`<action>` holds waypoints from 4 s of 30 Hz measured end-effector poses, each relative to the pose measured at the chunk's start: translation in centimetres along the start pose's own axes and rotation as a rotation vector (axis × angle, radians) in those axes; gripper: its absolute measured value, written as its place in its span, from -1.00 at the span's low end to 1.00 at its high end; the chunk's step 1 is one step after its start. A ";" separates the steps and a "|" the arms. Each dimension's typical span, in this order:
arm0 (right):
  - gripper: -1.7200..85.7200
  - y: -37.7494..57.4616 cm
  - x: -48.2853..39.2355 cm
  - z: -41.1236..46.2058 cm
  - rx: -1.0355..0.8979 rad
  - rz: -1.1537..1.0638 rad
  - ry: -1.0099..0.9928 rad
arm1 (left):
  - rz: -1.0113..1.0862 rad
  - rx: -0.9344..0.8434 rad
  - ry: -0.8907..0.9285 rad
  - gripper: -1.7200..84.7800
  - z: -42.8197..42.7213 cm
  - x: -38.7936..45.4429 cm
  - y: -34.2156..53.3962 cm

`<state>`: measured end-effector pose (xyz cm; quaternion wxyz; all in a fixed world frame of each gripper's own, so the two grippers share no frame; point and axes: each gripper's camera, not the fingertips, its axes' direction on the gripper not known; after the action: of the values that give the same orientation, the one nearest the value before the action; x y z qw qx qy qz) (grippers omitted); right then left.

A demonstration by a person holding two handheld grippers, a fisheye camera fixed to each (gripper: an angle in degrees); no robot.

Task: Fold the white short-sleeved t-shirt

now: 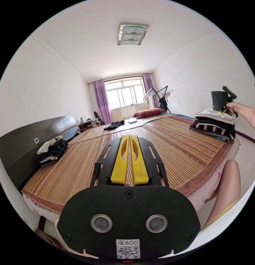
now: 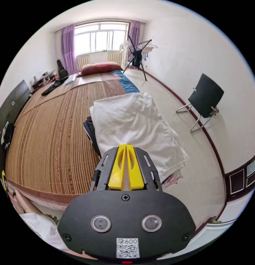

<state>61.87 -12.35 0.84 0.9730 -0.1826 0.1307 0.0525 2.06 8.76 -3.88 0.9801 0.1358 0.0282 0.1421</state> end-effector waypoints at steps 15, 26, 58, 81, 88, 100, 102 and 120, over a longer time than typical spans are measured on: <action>-0.98 -6.9 -20.4 -25.6 0.648 -0.410 -0.772 | 0.054 -0.004 0.212 -0.88 0.7 -2.6 -1.2; -0.98 -4.5 -30.1 -18.8 0.653 -0.353 -1.111 | -0.242 0.076 0.281 -0.49 -0.3 -14.0 -3.8; -0.74 28.7 -48.6 3.6 0.457 -0.650 -0.415 | 0.063 -0.213 0.115 -0.71 7.6 -8.4 5.4; -0.90 28.1 -54.8 4.7 0.345 -0.738 -0.522 | -0.071 -0.095 0.002 -0.80 5.1 -8.2 7.5; -0.82 28.1 -57.1 4.7 0.343 -0.770 -0.516 | -0.092 -0.072 0.043 -0.73 4.5 -9.1 7.8; -0.81 28.4 -65.1 7.0 0.225 -1.245 -0.208 | 0.012 -0.084 0.050 -0.95 4.0 -6.5 9.2; -0.81 28.2 -65.7 7.1 0.219 -1.237 -0.194 | 0.017 -0.086 0.057 -0.95 3.8 -6.2 9.2; -0.79 29.2 -76.4 6.4 0.360 -1.612 0.001 | 0.026 -0.131 0.132 -0.95 3.7 -4.8 9.9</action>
<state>-14.40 12.93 17.54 0.7264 -0.0620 -0.0335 -0.6837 -4.89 15.55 2.42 0.9810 0.0619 0.0815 0.1651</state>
